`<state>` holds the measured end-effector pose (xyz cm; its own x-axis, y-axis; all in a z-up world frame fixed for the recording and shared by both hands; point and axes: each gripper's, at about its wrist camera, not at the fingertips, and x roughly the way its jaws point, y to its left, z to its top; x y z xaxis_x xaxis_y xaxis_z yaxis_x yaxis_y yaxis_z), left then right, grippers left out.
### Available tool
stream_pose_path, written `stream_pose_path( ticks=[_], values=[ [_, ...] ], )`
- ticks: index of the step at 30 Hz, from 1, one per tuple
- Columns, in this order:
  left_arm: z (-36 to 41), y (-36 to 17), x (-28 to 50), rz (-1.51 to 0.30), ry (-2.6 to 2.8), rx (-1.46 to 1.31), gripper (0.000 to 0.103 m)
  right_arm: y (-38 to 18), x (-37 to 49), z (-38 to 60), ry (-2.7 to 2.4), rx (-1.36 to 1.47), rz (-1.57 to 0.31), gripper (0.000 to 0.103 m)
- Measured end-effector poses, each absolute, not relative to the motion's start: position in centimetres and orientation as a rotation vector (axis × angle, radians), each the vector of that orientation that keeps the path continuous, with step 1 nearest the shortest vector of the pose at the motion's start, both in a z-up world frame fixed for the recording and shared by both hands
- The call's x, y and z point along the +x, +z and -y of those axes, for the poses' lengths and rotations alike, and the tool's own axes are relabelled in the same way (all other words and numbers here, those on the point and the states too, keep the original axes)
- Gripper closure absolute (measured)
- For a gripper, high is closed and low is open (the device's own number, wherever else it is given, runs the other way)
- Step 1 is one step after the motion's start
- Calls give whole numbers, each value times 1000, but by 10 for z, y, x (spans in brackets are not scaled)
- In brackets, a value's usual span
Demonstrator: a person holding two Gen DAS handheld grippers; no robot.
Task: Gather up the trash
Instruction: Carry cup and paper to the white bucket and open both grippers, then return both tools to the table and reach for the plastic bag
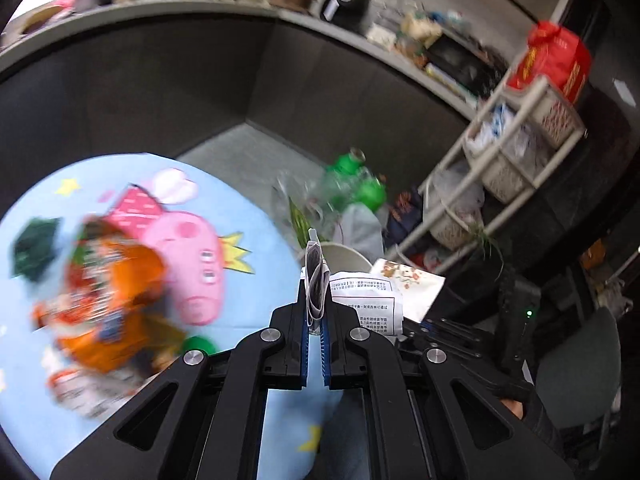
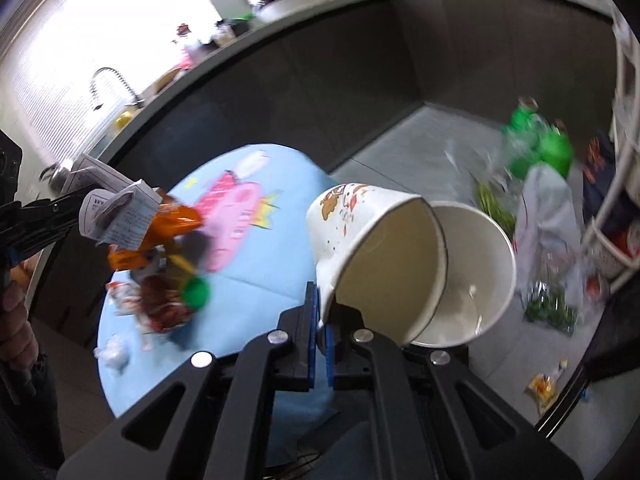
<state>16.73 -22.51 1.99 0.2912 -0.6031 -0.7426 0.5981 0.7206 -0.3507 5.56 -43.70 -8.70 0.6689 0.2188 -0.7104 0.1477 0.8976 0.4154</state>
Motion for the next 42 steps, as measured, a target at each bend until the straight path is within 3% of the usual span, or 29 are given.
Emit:
stream_pose_path(
  ticks=[7,12,18,19,20,21,22,23,27,28,31,42],
  values=[
    [344,-65,203,-1146,-842,88,99,-157,69,481,9,579,-936,97],
    [380,-112,211,-1222,-810,156,99,-190,75,498,-7,634,-977,97],
    [394,-129,212,-1220,-802,215,98,-209,78,502,-4,641,-992,95],
    [392,-130,212,-1211,-802,220,94,-210,79,502,-8,636,-994,94],
    [391,-128,212,-1192,-797,225,84,-210,79,502,-10,629,-994,92],
    [390,-125,211,-1174,-794,225,75,-210,79,502,-10,622,-994,82],
    [387,-123,209,-1152,-786,223,57,-209,79,501,-16,610,-992,67],
    [385,-119,208,-1126,-775,219,43,-207,78,501,-23,595,-987,60],
    [377,-105,206,-1058,-766,194,22,-195,71,497,-15,545,-941,35],
    [373,-99,205,-1035,-757,190,11,-191,69,496,-10,534,-927,26],
    [366,-83,200,-980,-738,186,9,-174,63,488,4,483,-888,3],
    [289,-7,159,-855,-687,120,8,-77,39,425,60,314,-785,3]
  ],
)
